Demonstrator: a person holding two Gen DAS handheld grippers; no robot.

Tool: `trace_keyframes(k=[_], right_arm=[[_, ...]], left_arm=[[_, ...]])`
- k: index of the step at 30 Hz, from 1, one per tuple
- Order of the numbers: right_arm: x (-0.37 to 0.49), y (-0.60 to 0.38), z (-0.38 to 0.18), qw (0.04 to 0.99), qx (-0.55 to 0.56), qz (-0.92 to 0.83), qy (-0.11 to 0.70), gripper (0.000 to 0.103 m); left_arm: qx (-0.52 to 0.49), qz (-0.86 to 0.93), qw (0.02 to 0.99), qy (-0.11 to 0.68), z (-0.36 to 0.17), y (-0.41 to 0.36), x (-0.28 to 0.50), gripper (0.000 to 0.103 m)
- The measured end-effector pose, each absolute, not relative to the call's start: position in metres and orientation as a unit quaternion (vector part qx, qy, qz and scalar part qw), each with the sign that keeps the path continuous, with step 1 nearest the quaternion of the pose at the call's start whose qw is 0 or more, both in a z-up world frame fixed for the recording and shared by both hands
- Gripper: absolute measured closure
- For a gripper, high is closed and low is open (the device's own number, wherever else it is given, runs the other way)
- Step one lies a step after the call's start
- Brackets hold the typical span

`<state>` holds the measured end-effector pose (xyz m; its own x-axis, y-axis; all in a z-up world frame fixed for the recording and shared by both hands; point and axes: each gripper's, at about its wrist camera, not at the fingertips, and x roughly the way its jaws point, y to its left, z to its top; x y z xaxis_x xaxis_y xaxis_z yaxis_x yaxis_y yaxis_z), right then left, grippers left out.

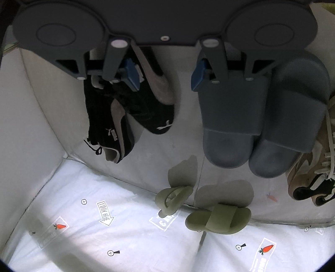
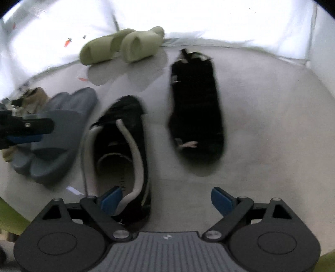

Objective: Organize scattered shoes

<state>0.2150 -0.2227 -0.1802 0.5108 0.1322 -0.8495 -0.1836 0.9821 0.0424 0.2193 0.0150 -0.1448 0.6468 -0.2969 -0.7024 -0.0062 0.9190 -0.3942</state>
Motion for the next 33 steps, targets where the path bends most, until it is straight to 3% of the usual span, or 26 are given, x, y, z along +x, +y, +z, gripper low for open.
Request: trace_keyframes(k=[10,14,19,21,33], right_arm=[[0.225,-0.252,-0.180,0.861,-0.045,0.096,0.497,0.014],[0.231,-0.238,-0.187,0.854,-0.073,0.128,0.500,0.033],[0.243,-0.239,-0.195,0.835,-0.002,0.176,0.521,0.079],[0.241,-0.235,-0.194,0.834,-0.016,0.187,0.519,0.083],[0.237,-0.288,-0.182,0.827,-0.081,0.154,0.535,0.085]], left_arm=[[-0.184,-0.082,0.887,0.416,-0.148,-0.016,0.222,0.048],[-0.177,-0.078,0.892,0.408,-0.145,-0.021,0.218,0.048],[-0.186,-0.049,0.894,0.405,-0.145,-0.009,0.212,0.048],[-0.193,-0.037,0.894,0.403,-0.144,-0.002,0.211,0.048],[-0.191,-0.053,0.894,0.402,-0.141,-0.012,0.230,0.048]])
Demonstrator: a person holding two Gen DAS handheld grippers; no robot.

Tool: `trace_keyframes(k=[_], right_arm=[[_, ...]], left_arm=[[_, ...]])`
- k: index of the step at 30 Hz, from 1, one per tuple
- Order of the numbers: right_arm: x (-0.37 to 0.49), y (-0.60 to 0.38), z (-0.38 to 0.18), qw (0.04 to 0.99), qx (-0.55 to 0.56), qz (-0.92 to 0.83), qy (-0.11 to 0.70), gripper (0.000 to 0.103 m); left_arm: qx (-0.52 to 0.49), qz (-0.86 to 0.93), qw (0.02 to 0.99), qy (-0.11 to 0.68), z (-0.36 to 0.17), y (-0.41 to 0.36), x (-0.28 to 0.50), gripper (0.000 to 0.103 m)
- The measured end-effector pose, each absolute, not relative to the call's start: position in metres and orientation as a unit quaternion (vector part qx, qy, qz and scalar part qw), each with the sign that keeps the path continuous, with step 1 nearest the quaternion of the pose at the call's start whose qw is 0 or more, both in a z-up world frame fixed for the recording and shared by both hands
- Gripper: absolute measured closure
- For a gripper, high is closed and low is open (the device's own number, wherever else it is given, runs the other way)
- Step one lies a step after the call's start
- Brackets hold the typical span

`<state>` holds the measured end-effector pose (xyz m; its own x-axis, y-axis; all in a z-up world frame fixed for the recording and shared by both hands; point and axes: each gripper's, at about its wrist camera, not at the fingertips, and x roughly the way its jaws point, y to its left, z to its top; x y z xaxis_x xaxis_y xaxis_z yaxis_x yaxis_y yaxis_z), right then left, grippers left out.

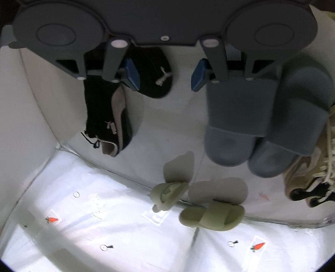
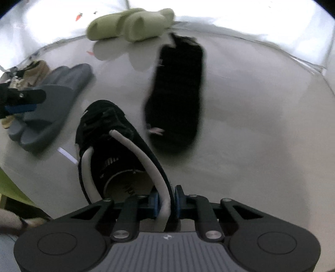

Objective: Organize scattered shoes

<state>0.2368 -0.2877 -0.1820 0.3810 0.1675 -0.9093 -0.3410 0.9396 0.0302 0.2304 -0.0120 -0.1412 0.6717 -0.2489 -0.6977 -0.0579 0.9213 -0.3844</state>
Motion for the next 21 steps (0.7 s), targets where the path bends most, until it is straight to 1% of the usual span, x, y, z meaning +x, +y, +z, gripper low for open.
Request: trace_keyframes(k=[4,9,14,19,21], right_arm=[[0.241,-0.316,-0.178,0.823,-0.124,0.141,0.537,0.082],[0.265,-0.343,-0.177,0.824,-0.181,0.110,0.526,0.069],[0.303,-0.352,-0.177,0.830,-0.165,0.117,0.520,0.064],[0.324,-0.345,-0.175,0.823,-0.173,0.132,0.525,0.060],[0.333,-0.338,-0.173,0.814,-0.185,0.133,0.535,0.060]], left_arm=[[-0.183,-0.070,0.894,0.402,-0.140,-0.023,0.239,0.048],[-0.175,-0.083,0.897,0.398,-0.138,-0.035,0.246,0.048],[-0.172,-0.076,0.900,0.393,-0.136,-0.039,0.248,0.048],[-0.173,-0.065,0.903,0.388,-0.133,-0.035,0.248,0.048],[-0.171,-0.061,0.904,0.388,-0.132,-0.034,0.247,0.048]])
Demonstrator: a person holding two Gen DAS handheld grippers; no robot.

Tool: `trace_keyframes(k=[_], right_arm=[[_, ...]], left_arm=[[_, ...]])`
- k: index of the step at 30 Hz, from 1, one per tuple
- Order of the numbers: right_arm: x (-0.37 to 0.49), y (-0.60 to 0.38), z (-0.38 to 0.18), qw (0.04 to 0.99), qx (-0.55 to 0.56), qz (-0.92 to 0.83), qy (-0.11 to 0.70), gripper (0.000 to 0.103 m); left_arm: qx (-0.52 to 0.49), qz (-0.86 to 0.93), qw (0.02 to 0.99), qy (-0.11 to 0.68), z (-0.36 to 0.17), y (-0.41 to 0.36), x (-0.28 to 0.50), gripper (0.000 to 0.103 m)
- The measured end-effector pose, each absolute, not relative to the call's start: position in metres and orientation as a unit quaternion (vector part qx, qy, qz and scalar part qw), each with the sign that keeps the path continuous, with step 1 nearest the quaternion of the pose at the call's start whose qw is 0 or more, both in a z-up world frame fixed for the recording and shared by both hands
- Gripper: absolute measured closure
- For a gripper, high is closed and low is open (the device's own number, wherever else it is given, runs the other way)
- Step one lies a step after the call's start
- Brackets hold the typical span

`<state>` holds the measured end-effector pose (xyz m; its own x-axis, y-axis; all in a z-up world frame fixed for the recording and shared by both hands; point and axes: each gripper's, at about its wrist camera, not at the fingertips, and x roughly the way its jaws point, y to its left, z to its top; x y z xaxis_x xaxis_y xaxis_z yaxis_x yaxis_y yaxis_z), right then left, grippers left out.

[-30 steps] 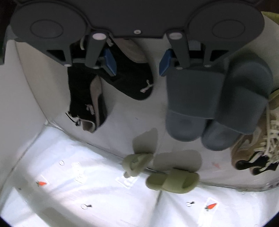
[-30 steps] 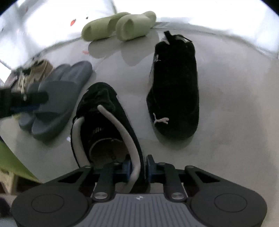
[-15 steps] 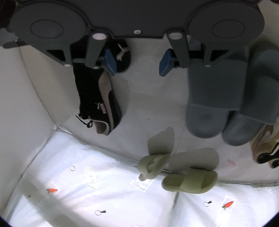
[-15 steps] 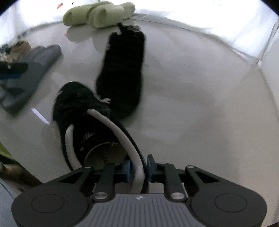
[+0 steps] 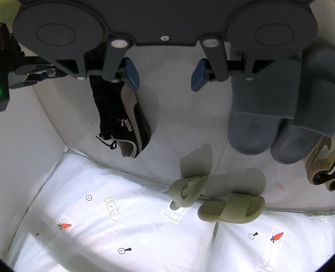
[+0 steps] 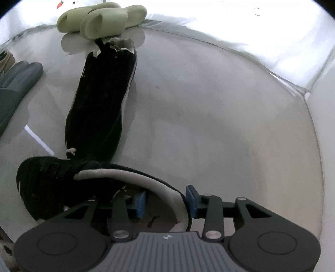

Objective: Organize scattered shoes

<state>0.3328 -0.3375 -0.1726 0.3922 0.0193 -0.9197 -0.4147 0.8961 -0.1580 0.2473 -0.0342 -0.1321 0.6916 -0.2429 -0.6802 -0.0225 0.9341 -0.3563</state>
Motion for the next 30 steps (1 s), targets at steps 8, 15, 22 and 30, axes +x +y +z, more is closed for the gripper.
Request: trace_keyframes(k=[8,15,22,30], right_arm=[[0.317,-0.351,-0.128,0.870,-0.086,0.082,0.478,0.016],[0.248,-0.358,-0.149,0.850,0.250,-0.090,0.455,0.010],[0.232,-0.322,-0.191,0.826,0.280,-0.100,0.479,0.010],[0.228,-0.312,-0.195,0.863,0.199,-0.085,0.456,0.019]], left_arm=[[-0.164,-0.062,0.903,0.392,-0.130,-0.030,0.244,0.047],[-0.171,-0.062,0.899,0.398,-0.131,-0.019,0.243,0.047],[-0.157,-0.081,0.892,0.416,-0.133,-0.011,0.243,0.047],[-0.159,-0.075,0.895,0.410,-0.131,0.001,0.238,0.047]])
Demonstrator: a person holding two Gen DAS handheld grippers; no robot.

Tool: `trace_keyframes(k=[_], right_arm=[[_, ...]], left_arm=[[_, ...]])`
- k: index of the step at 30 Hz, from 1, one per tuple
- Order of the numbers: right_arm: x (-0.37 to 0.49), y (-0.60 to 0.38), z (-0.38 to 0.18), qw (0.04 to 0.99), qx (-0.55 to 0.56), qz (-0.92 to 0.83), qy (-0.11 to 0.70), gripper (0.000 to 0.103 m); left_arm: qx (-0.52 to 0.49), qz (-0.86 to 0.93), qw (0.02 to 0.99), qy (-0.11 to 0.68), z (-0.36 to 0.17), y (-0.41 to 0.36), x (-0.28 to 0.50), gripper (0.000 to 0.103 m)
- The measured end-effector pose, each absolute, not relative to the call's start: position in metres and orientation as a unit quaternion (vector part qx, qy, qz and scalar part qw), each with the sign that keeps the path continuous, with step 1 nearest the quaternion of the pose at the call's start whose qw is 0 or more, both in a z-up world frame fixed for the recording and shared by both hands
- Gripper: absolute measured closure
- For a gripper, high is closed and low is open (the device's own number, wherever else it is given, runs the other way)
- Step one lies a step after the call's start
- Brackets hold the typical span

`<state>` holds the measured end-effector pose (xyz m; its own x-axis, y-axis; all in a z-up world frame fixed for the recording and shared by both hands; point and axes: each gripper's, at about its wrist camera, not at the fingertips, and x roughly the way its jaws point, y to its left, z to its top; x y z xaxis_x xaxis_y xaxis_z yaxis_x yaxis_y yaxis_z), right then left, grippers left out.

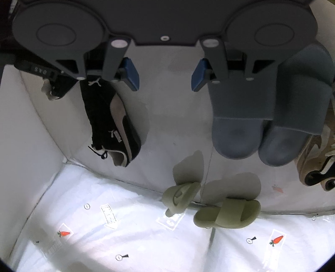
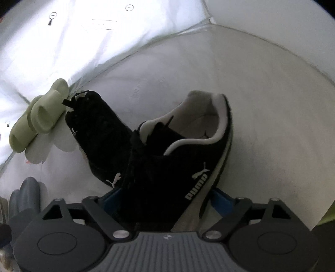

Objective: Organize scattered shoes

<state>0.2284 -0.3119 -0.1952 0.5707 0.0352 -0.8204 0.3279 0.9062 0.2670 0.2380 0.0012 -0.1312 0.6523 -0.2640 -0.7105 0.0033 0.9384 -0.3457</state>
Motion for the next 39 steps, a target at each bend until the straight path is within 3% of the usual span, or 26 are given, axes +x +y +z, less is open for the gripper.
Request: trace_keyframes(k=[4,9,11,13,16,20,21,23,39], right_arm=[[0.230,-0.331,-0.183,0.888,0.120,-0.086,0.435,0.031],[0.240,-0.359,-0.176,0.902,0.034,-0.063,0.425,0.031],[0.250,-0.380,-0.178,0.895,0.068,-0.049,0.438,0.028],[0.258,-0.404,-0.183,0.879,0.121,-0.048,0.459,0.008],[0.269,-0.432,-0.194,0.863,0.183,-0.033,0.470,0.007],[0.285,-0.430,-0.190,0.888,0.107,0.025,0.447,0.008],[0.293,-0.432,-0.190,0.890,0.095,0.042,0.444,0.008],[0.309,-0.434,-0.190,0.892,0.078,0.070,0.441,0.008],[0.452,-0.392,-0.200,0.865,0.086,0.231,0.437,0.013]], left_arm=[[-0.171,-0.066,0.895,0.405,-0.131,0.001,0.239,0.047],[-0.178,-0.068,0.897,0.400,-0.130,-0.013,0.241,0.045],[-0.180,-0.074,0.897,0.397,-0.131,-0.023,0.241,0.045],[-0.180,-0.077,0.899,0.393,-0.131,-0.033,0.240,0.042],[-0.176,-0.065,0.908,0.376,-0.126,-0.045,0.233,0.026],[-0.170,-0.040,0.920,0.350,-0.117,-0.054,0.220,0.019],[-0.168,-0.034,0.921,0.350,-0.116,-0.056,0.218,0.009],[-0.155,-0.010,0.926,0.344,-0.112,-0.061,0.215,0.004],[-0.123,0.048,0.930,0.343,-0.104,-0.086,0.241,0.003]])
